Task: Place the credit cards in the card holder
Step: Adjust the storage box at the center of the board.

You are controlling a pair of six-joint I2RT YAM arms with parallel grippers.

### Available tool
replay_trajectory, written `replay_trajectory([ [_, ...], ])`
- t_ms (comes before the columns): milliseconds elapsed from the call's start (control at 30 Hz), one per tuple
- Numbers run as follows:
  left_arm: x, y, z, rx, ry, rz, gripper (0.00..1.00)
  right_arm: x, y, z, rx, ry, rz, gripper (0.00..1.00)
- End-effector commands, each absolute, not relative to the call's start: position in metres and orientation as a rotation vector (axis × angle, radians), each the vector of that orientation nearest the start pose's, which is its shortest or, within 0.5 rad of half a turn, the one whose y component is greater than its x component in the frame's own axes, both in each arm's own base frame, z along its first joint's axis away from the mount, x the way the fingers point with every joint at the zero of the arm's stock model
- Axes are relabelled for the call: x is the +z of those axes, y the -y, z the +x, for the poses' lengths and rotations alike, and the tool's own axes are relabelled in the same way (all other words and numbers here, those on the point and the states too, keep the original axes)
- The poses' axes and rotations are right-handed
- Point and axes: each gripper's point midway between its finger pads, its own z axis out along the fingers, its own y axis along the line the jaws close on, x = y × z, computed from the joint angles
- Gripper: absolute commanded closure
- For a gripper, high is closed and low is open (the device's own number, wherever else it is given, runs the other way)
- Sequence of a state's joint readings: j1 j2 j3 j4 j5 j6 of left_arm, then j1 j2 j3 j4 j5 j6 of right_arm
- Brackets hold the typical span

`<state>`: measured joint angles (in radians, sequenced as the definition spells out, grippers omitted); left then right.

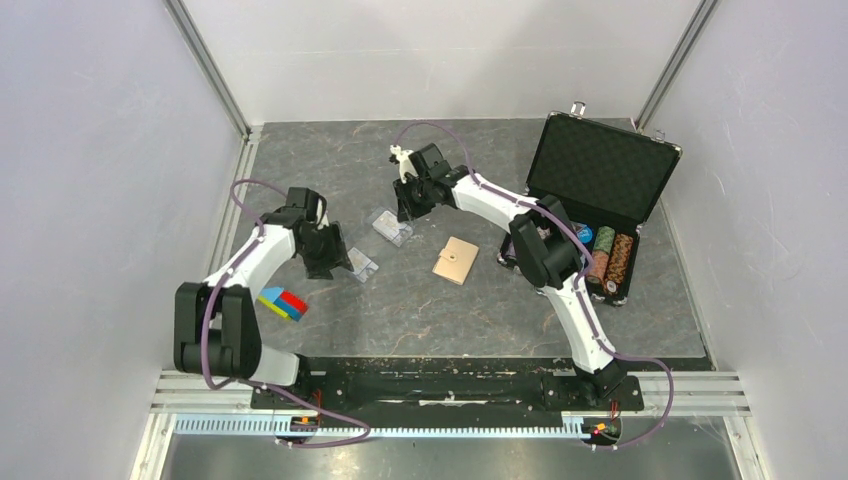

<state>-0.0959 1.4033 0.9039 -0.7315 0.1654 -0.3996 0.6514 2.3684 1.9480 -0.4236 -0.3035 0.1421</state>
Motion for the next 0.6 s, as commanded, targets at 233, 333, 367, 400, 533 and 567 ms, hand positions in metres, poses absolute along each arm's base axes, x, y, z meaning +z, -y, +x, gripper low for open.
replay_trajectory([
  [233,0.055,0.078,0.332,-0.369,-2.74,-0.431,0.56,0.063,-0.39,0.394,0.869,-2.441,-0.635,0.79],
  [333,0.057,0.072,0.353,-0.303,-2.734,-0.42,0.58,0.068,-0.394,0.381,0.969,-2.444,-0.601,0.74],
  [367,0.057,0.07,0.36,-0.283,-2.734,-0.415,0.58,0.07,-0.396,0.378,1.0,-2.441,-0.584,0.73],
  [400,0.057,0.067,0.365,-0.263,-2.738,-0.41,0.59,0.072,-0.398,0.375,1.033,-2.44,-0.571,0.71],
  [533,0.05,0.057,0.38,-0.164,-2.757,-0.4,0.6,0.082,-0.409,0.371,1.141,-2.412,-0.547,0.61],
  [567,0.049,0.053,0.383,-0.13,-2.757,-0.396,0.59,0.085,-0.411,0.371,1.159,-2.408,-0.541,0.58],
])
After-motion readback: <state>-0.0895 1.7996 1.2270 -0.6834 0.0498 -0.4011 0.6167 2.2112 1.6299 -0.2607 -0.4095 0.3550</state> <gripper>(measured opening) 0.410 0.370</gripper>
